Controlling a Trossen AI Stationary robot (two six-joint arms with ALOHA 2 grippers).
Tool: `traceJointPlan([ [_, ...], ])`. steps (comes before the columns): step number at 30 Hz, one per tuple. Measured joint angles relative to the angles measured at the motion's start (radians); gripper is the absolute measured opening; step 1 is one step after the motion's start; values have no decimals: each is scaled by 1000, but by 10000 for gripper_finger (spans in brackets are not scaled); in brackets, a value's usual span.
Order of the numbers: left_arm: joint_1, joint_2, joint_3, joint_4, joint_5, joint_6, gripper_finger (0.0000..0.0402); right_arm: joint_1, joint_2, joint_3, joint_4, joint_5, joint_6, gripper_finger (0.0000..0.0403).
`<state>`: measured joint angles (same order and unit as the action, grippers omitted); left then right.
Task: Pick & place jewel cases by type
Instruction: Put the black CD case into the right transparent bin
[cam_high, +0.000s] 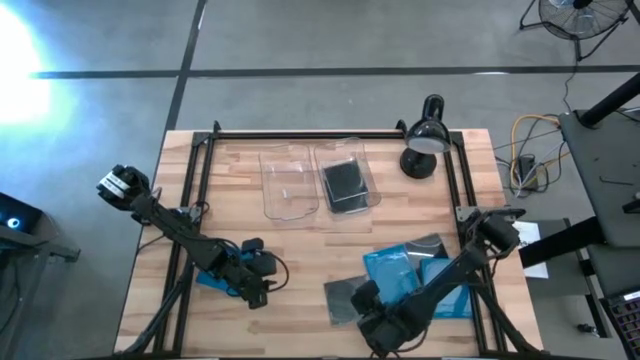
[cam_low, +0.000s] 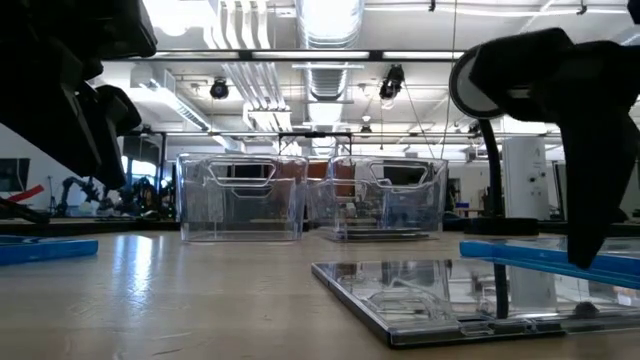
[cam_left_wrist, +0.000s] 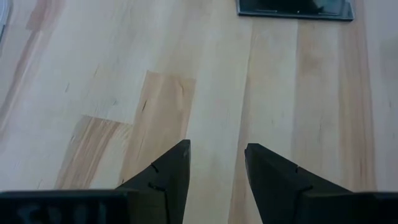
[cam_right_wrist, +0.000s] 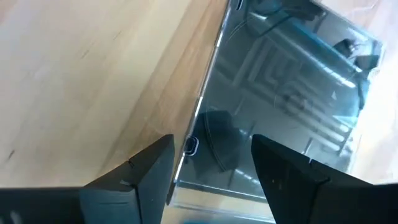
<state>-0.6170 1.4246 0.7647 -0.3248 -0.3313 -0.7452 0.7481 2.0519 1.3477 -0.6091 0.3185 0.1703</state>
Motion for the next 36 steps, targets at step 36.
traceJointPlan([
  [36,240,69,0,176,272,-372,135,-443,-99,-74,178,-358,1037,214],
])
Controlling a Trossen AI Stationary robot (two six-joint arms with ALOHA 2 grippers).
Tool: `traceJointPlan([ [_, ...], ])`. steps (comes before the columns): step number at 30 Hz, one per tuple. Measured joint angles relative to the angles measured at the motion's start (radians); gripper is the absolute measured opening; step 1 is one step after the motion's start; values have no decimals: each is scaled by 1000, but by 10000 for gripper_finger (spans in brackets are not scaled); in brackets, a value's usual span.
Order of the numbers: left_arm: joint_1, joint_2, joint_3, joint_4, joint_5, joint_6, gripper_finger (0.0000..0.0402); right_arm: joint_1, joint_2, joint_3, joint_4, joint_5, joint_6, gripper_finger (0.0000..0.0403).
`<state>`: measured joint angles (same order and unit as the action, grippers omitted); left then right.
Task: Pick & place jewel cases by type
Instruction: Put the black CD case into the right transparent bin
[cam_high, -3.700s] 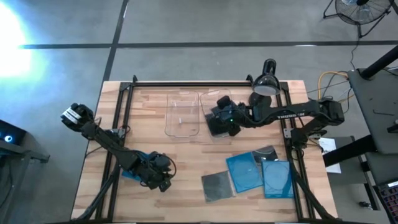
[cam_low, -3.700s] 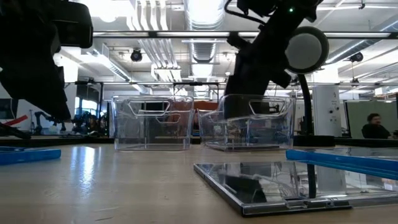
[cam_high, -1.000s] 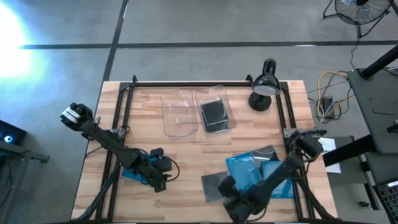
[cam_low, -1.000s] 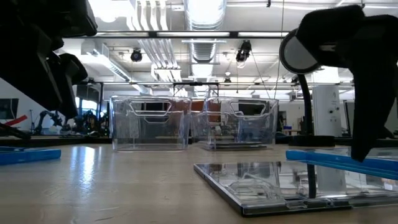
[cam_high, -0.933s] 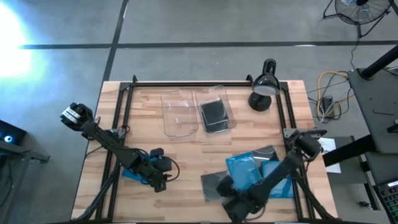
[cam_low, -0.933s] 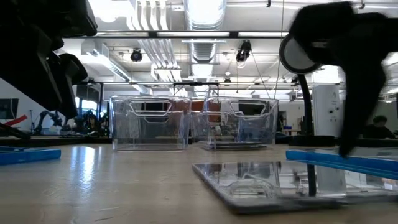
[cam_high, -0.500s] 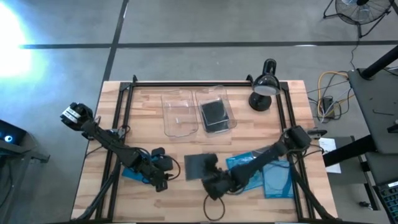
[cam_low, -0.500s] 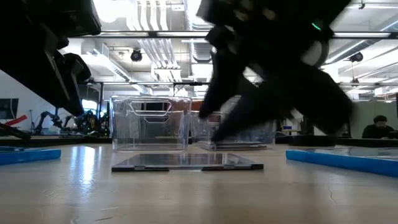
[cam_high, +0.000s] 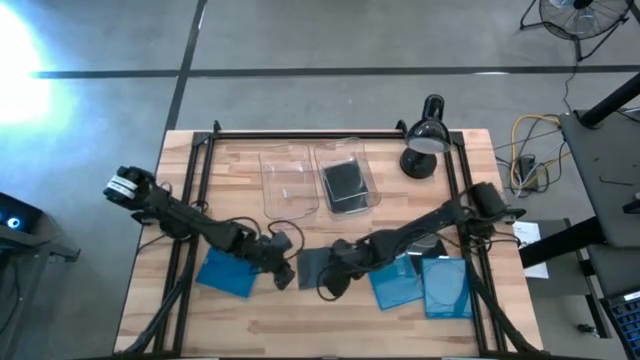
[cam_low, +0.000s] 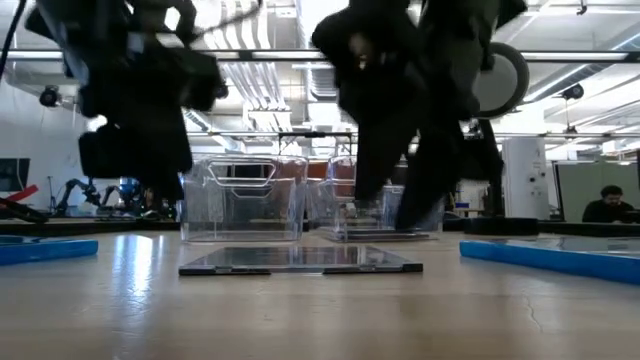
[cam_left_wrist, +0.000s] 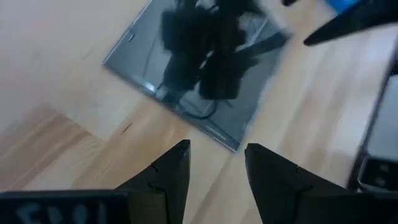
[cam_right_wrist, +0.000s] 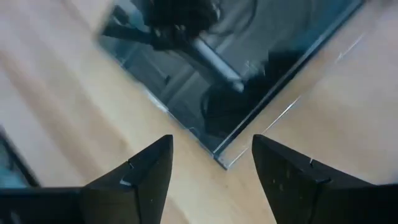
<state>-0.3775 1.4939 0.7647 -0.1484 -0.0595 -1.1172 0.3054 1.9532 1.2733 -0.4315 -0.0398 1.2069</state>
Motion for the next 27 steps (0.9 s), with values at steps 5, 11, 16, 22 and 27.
traceJointPlan([
  [5,1,95,0,35,46,-25,135,-5,46,11,12,38,164,214],
  [11,-42,171,2,157,54,-43,135,9,32,9,-23,103,216,215],
  [16,-50,200,12,184,46,-45,135,12,9,9,-114,128,234,215],
  [22,-51,193,24,175,10,-30,135,22,-22,10,-126,224,244,215],
  [27,-47,200,24,180,-21,2,135,18,32,2,-71,219,246,215],
])
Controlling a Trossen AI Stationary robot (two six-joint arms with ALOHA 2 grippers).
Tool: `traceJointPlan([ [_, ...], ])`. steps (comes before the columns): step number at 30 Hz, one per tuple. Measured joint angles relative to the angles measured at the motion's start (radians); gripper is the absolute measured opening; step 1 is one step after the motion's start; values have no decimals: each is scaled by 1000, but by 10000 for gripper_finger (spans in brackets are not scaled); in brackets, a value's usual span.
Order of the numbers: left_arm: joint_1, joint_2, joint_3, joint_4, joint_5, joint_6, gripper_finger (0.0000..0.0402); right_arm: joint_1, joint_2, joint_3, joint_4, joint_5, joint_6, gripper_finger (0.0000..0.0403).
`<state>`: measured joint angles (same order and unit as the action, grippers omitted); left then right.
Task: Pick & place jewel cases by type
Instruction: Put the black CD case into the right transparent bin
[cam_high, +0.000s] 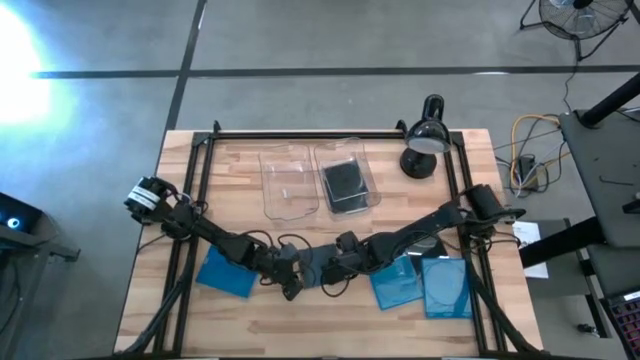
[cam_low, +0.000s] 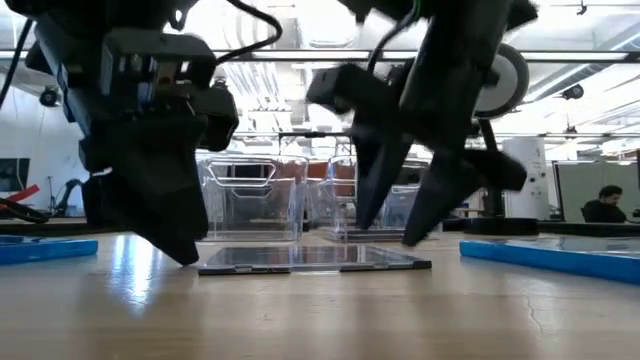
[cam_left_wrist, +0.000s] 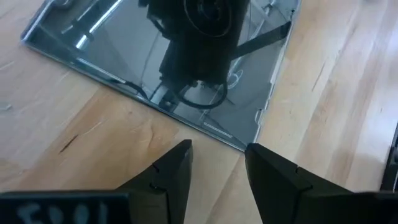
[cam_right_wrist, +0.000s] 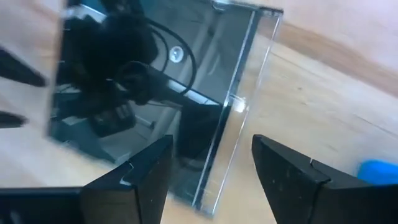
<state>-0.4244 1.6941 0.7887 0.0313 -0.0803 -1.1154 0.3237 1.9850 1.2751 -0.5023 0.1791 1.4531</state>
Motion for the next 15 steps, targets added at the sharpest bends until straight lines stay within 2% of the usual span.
traceJointPlan([
  [8,0,33,1,21,7,41,135,1,52,11,54,-15,0,215],
  [15,-6,36,-2,-13,45,206,135,-2,5,3,104,-9,-83,215],
])
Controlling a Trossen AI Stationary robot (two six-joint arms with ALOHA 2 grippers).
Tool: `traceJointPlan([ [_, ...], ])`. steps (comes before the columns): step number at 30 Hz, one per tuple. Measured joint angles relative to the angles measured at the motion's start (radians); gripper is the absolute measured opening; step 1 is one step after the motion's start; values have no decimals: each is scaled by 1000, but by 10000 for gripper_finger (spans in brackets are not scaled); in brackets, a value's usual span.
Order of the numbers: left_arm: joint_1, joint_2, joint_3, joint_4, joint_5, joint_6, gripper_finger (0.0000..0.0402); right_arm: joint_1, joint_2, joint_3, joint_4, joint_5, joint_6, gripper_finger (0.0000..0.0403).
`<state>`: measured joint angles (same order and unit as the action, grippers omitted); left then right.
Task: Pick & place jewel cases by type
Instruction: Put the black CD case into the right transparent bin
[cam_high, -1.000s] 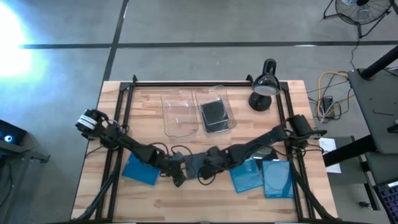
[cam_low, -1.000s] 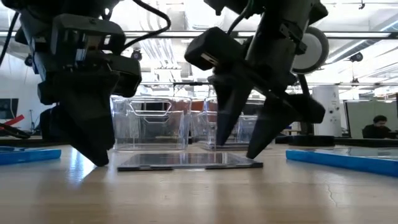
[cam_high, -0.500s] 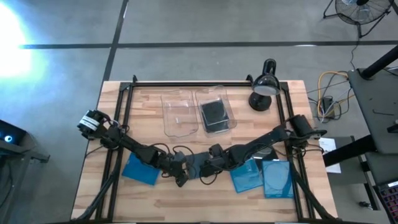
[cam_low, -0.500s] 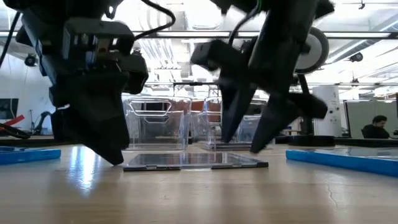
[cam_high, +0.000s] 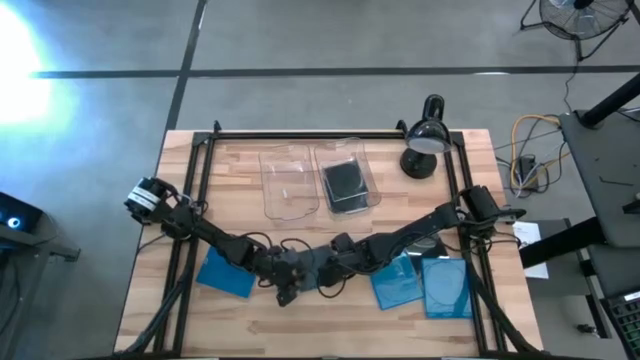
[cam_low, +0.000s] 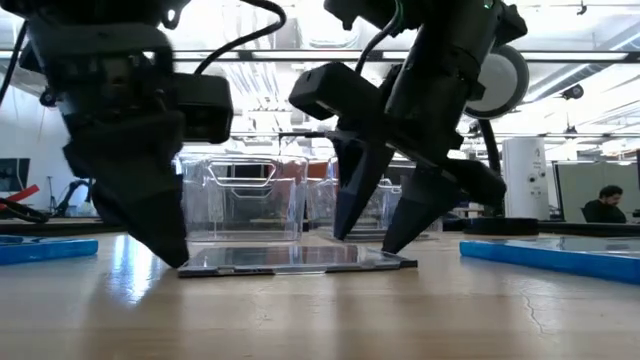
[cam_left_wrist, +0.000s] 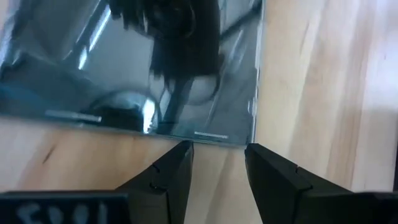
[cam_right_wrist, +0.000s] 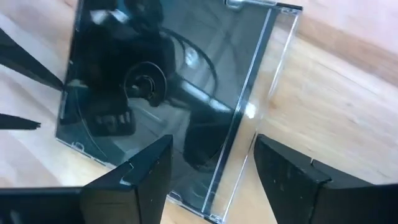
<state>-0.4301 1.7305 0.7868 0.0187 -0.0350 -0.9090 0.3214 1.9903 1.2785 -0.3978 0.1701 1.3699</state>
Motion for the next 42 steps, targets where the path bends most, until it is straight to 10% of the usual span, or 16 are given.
traceJointPlan([
  [12,-29,2,-22,-53,32,43,135,3,-57,-3,437,-119,-207,214],
  [23,-37,2,-23,-43,-16,36,135,-5,-40,-44,393,-151,-38,209],
  [36,-50,-46,-24,-32,-69,75,135,-35,-41,-70,392,-194,-31,20],
  [42,-97,-208,-29,-218,-57,60,135,-36,-97,-88,318,-246,-97,11],
])
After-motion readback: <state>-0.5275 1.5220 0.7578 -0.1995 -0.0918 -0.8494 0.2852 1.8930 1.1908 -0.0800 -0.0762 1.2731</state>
